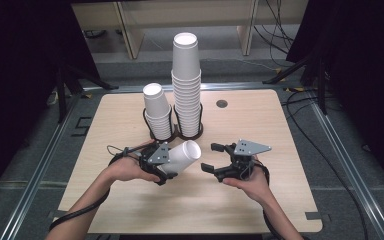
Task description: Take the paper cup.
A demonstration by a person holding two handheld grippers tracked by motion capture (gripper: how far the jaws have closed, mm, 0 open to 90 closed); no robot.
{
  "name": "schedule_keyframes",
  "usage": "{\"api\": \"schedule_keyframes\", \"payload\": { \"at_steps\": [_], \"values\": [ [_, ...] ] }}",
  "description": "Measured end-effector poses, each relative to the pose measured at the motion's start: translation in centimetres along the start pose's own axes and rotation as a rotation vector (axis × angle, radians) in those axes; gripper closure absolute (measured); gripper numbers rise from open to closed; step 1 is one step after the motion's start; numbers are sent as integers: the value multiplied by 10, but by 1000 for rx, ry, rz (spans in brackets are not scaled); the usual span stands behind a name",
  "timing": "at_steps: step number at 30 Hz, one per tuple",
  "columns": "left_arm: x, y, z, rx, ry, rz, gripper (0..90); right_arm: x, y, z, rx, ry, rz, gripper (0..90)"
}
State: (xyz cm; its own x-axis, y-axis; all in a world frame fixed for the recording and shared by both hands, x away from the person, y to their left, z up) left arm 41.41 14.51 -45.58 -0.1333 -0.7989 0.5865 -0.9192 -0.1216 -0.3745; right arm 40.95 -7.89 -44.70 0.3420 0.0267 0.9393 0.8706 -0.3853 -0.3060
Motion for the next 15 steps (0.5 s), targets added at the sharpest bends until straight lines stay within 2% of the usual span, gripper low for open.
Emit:
{"api": "schedule_keyframes", "payload": {
  "at_steps": [2,3,4,5,7,8,11,12,15],
  "values": [
    [0,0,0,-4,-10,12,178,-2,0,0,-8,-1,-6,154],
    [0,1,1,-7,-10,12,178,-3,-2,-1,-4,-13,15,154],
    [0,1,0,-20,-21,19,179,-4,-2,-2,1,-29,16,154],
    [0,1,1,-16,-20,21,179,-4,-1,-2,-13,-13,-9,154],
    [0,1,2,-23,-26,26,179,-6,-2,-3,0,-21,22,153],
    [0,1,2,-26,-31,33,179,-6,-1,-2,-7,-1,0,153],
    [-1,3,2,-35,-35,32,179,-9,-2,-5,-4,-22,23,153],
    [-1,4,2,-38,-39,34,179,-9,-1,-5,-14,-13,0,153],
    [-2,6,4,-46,-47,38,179,-10,0,-5,-15,-6,-2,153]
  ]
}}
Point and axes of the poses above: each handheld gripper's, and its own axes: z roughly forward along the jaws, x roughly out of its top, y roughly to its right, the point moved 5 cm from there along z, roughly forward along the jaws, and after that the axes turned 10 degrees about z, right-handed, at the moved point
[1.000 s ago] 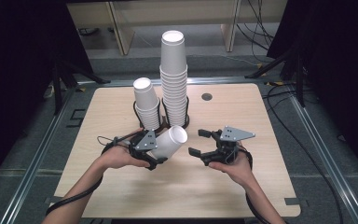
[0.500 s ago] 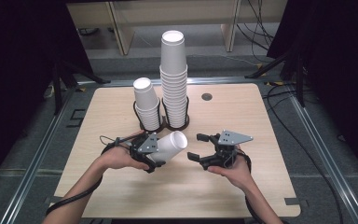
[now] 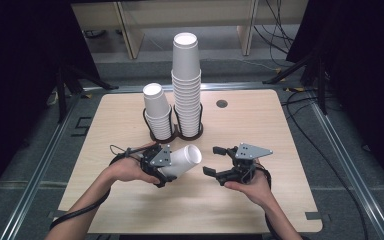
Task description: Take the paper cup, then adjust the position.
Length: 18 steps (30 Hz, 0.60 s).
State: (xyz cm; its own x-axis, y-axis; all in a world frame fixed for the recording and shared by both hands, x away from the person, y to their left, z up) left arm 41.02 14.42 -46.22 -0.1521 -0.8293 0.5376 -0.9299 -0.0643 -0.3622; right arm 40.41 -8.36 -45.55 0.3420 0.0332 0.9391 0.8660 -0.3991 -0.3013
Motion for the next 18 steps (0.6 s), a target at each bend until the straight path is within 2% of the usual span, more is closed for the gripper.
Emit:
{"api": "schedule_keyframes", "payload": {
  "at_steps": [1,2,3,4,5,7,8,9,12,14,15,18],
  "values": [
    [0,1,-1,-26,-18,6,179,0,1,1,9,8,-13,152],
    [0,1,1,-9,-11,8,179,-1,0,1,12,1,-4,153],
    [0,2,1,-15,-18,12,179,-1,-1,0,6,-7,6,152],
    [0,2,1,-19,-24,18,180,-1,-1,0,-2,-10,-4,152],
    [1,3,0,-23,-31,26,180,-2,-3,0,8,-14,20,152],
    [3,4,-1,-34,-45,45,181,-3,-4,0,5,-32,13,152],
    [4,5,-1,-37,-41,39,180,-2,-4,1,8,-14,-10,152],
    [4,4,-2,-41,-47,53,180,-2,-4,-1,-4,-26,-10,152],
    [5,6,-2,-48,-57,63,181,0,-7,1,14,-9,-10,151],
    [6,7,-3,-61,-64,69,181,1,-8,1,24,-17,-26,151],
    [7,8,-2,-49,-48,67,181,1,-9,2,17,-21,-25,151],
    [7,8,-1,-53,-48,70,180,1,-11,4,28,-28,-20,151]
  ]
}}
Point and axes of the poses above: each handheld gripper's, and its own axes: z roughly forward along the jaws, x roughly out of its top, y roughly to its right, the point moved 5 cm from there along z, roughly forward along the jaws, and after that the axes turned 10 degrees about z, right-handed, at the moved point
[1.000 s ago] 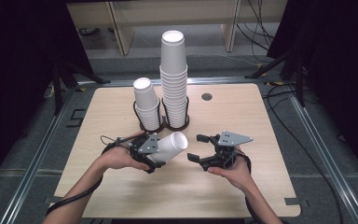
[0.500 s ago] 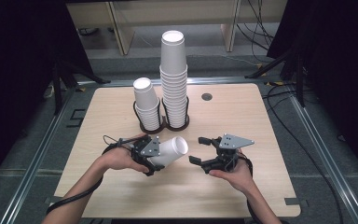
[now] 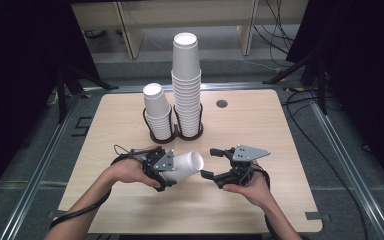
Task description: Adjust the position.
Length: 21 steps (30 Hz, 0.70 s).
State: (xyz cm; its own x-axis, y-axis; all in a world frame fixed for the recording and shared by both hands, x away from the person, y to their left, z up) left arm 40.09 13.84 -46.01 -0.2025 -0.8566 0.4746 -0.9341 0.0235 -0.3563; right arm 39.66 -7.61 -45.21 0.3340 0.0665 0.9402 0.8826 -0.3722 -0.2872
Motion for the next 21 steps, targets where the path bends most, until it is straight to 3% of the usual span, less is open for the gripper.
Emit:
{"api": "schedule_keyframes", "payload": {
  "at_steps": [5,6,7,13,15,21],
  "values": [
    [-1,1,-1,-9,-3,-1,181,3,-1,2,6,-11,-14,152],
    [-1,2,-2,-16,-7,2,181,3,-2,4,21,1,-11,152],
    [-1,2,-2,-13,-7,7,180,3,-3,4,31,-21,4,152],
    [0,5,-3,-22,-12,23,181,4,-6,12,40,-36,-24,153],
    [1,8,-4,-41,-20,29,180,4,-9,15,54,-41,-13,154],
    [2,10,-4,-32,-14,37,180,2,-14,24,89,-80,-10,159]
  ]
}}
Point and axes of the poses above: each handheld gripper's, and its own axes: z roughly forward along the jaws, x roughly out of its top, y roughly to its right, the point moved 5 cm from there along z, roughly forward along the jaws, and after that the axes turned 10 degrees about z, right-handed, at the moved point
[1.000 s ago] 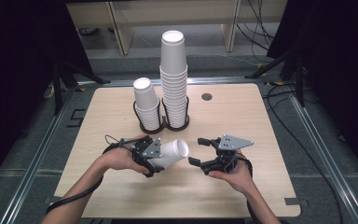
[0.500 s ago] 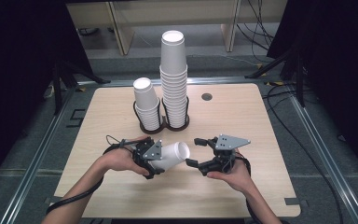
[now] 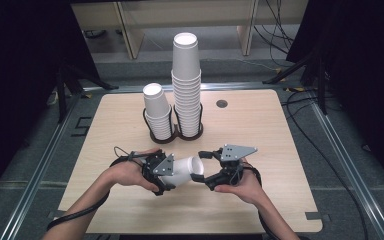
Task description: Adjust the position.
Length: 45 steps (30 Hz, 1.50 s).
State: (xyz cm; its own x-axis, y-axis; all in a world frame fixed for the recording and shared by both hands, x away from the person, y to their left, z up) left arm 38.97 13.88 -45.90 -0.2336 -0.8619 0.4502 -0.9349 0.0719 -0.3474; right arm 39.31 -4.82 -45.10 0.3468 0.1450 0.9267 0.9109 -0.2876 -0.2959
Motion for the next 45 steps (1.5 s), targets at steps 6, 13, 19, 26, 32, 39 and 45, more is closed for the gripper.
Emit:
{"api": "schedule_keyframes", "payload": {
  "at_steps": [6,13,19,26,32,39,45],
  "values": [
    [1,0,0,-2,-5,6,180,-2,-1,6,11,-22,-3,164],
    [2,0,2,-7,-3,9,180,-2,0,7,14,-32,-16,197],
    [5,0,2,-8,5,13,180,-3,0,9,18,-32,-11,230],
    [6,0,2,-10,10,15,179,-4,0,9,30,-45,-6,245],
    [5,1,2,-17,5,17,177,-4,0,10,34,-41,-25,255],
    [4,2,1,-18,16,8,172,-5,-1,10,48,-45,-20,268],
    [5,1,1,-9,29,12,136,-4,-1,8,46,-19,-43,274]
  ]
}}
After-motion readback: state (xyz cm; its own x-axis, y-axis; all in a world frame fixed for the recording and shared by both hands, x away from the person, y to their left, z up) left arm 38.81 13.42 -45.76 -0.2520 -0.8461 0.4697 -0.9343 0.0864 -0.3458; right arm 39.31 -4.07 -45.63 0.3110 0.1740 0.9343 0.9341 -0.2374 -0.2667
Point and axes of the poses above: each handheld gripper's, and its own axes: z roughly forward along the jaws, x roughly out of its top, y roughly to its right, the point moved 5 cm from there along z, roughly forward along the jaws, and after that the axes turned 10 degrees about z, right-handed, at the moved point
